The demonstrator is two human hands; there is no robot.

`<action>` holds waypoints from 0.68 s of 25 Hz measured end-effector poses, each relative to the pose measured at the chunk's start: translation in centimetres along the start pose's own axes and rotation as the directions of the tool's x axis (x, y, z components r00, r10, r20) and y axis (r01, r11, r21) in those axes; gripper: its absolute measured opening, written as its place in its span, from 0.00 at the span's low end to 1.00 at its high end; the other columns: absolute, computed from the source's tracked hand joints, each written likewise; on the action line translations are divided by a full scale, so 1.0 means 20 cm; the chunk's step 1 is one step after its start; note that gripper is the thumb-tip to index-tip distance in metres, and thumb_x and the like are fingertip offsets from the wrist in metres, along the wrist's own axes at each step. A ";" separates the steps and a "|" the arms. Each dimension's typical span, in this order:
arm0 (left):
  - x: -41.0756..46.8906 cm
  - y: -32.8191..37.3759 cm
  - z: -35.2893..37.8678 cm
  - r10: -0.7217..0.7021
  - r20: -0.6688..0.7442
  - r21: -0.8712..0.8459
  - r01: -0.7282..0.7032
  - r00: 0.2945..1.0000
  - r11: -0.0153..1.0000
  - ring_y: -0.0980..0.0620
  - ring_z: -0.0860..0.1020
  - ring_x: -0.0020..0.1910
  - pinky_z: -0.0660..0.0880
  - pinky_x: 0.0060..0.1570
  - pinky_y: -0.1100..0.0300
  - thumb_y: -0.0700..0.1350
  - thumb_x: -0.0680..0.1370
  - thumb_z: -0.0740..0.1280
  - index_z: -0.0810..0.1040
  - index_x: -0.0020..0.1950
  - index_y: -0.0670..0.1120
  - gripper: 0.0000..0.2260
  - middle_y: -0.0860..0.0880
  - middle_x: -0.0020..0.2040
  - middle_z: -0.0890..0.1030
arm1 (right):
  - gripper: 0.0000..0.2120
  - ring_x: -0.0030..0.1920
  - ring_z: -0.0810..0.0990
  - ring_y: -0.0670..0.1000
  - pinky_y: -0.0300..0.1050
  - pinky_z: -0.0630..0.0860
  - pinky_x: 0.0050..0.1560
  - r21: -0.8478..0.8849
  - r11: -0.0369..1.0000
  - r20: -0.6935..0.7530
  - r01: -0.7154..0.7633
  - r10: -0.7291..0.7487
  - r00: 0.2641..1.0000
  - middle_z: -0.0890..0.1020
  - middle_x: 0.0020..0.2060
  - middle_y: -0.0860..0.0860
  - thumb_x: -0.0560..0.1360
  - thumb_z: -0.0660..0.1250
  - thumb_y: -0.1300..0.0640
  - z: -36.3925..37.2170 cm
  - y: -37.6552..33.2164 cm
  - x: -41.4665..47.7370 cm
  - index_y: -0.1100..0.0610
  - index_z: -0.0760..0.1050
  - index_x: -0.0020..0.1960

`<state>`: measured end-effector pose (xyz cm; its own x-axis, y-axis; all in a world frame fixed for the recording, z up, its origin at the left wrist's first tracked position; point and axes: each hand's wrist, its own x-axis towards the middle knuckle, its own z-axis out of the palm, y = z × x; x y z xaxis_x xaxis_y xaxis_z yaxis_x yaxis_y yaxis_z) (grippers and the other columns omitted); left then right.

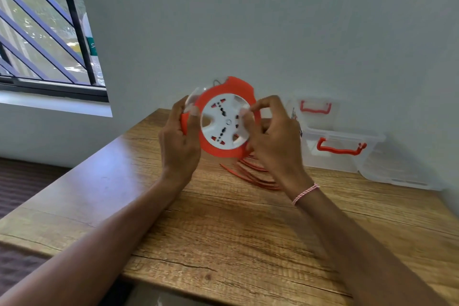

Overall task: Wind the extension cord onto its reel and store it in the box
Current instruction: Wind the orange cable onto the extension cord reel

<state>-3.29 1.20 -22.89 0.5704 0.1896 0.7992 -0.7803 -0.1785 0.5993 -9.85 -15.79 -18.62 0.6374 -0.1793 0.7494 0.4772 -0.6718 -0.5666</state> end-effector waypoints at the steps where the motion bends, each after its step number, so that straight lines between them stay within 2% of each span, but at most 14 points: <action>1: 0.02 -0.02 -0.01 -0.037 -0.016 -0.010 0.037 0.999 0.999 0.64 0.86 0.46 0.81 0.36 0.70 0.53 0.88 0.59 0.75 0.73 0.47 0.17 0.61 0.51 0.84 | 0.10 0.30 0.83 0.41 0.39 0.81 0.29 -0.044 0.999 -0.010 0.009 -0.009 1.000 0.83 0.31 0.45 0.81 0.66 0.43 -0.04 0.06 0.01 0.49 0.74 0.55; 2: 0.03 -0.04 -0.02 -0.068 -0.029 -0.011 0.068 0.997 0.998 0.63 0.86 0.47 0.81 0.36 0.69 0.54 0.88 0.58 0.75 0.73 0.48 0.18 0.60 0.51 0.84 | 0.07 0.33 0.83 0.41 0.37 0.81 0.33 -0.151 0.988 0.021 0.024 -0.021 1.000 0.83 0.34 0.43 0.82 0.66 0.47 -0.09 0.12 0.02 0.50 0.76 0.54; 4: 0.05 -0.06 -0.03 -0.106 -0.040 0.011 0.106 0.994 0.994 0.62 0.86 0.46 0.83 0.36 0.66 0.56 0.88 0.58 0.74 0.72 0.52 0.16 0.59 0.51 0.84 | 0.06 0.45 0.83 0.45 0.40 0.80 0.47 -0.335 0.940 0.257 0.062 0.027 0.966 0.85 0.46 0.47 0.82 0.66 0.55 -0.13 0.24 0.01 0.52 0.80 0.56; 6: 0.04 -0.07 -0.04 -0.117 -0.028 0.048 0.118 0.993 0.992 0.61 0.87 0.46 0.85 0.37 0.63 0.57 0.88 0.58 0.74 0.72 0.54 0.15 0.59 0.50 0.84 | 0.11 0.58 0.80 0.54 0.43 0.74 0.56 -0.433 0.891 0.525 0.136 0.126 0.842 0.81 0.61 0.52 0.82 0.65 0.57 -0.11 0.32 -0.03 0.54 0.80 0.63; 7: 0.04 -0.08 -0.04 -0.119 -0.022 0.068 0.120 0.993 0.990 0.60 0.87 0.46 0.85 0.37 0.60 0.57 0.88 0.58 0.75 0.72 0.55 0.16 0.58 0.50 0.85 | 0.13 0.61 0.78 0.55 0.46 0.74 0.59 -0.470 0.866 0.592 0.170 0.166 0.789 0.77 0.65 0.53 0.82 0.65 0.56 -0.09 0.33 -0.05 0.53 0.79 0.65; 8: 0.04 -0.08 -0.05 -0.120 -0.017 0.083 0.121 0.993 0.989 0.58 0.87 0.46 0.85 0.37 0.59 0.58 0.87 0.58 0.75 0.72 0.55 0.16 0.58 0.50 0.85 | 0.14 0.62 0.77 0.56 0.49 0.75 0.61 -0.490 0.851 0.614 0.187 0.185 0.767 0.76 0.66 0.53 0.82 0.66 0.55 -0.08 0.33 -0.06 0.52 0.79 0.67; 10: 0.05 -0.10 -0.06 -0.133 -0.015 0.092 0.134 0.991 0.987 0.57 0.87 0.46 0.86 0.38 0.58 0.58 0.87 0.59 0.75 0.73 0.55 0.16 0.57 0.50 0.85 | 0.16 0.62 0.76 0.55 0.50 0.75 0.61 -0.486 0.852 0.612 0.197 0.171 0.772 0.77 0.63 0.51 0.81 0.67 0.52 -0.08 0.31 -0.07 0.50 0.78 0.68; 13: 0.06 -0.09 -0.07 -0.172 -0.022 0.042 0.173 0.985 0.984 0.57 0.87 0.45 0.86 0.38 0.57 0.57 0.87 0.60 0.77 0.70 0.55 0.15 0.56 0.49 0.86 | 0.15 0.58 0.79 0.51 0.45 0.75 0.56 -0.386 0.909 0.659 0.159 0.151 0.737 0.81 0.57 0.49 0.79 0.71 0.54 -0.14 0.25 -0.09 0.50 0.80 0.65; 17: 0.07 -0.05 -0.10 -0.177 0.023 -0.142 0.179 0.984 0.974 0.53 0.86 0.43 0.83 0.37 0.54 0.57 0.84 0.61 0.81 0.62 0.54 0.13 0.52 0.47 0.87 | 0.14 0.45 0.83 0.48 0.42 0.78 0.49 -0.149 0.989 0.791 0.025 0.104 0.603 0.86 0.46 0.48 0.75 0.77 0.55 -0.25 0.12 -0.17 0.52 0.83 0.61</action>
<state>-2.24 3.53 -22.56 0.7053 0.1964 0.6812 -0.6944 -0.0024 0.7196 -13.89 -20.39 -20.73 0.9123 0.3911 0.1219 0.3979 -0.7755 -0.4901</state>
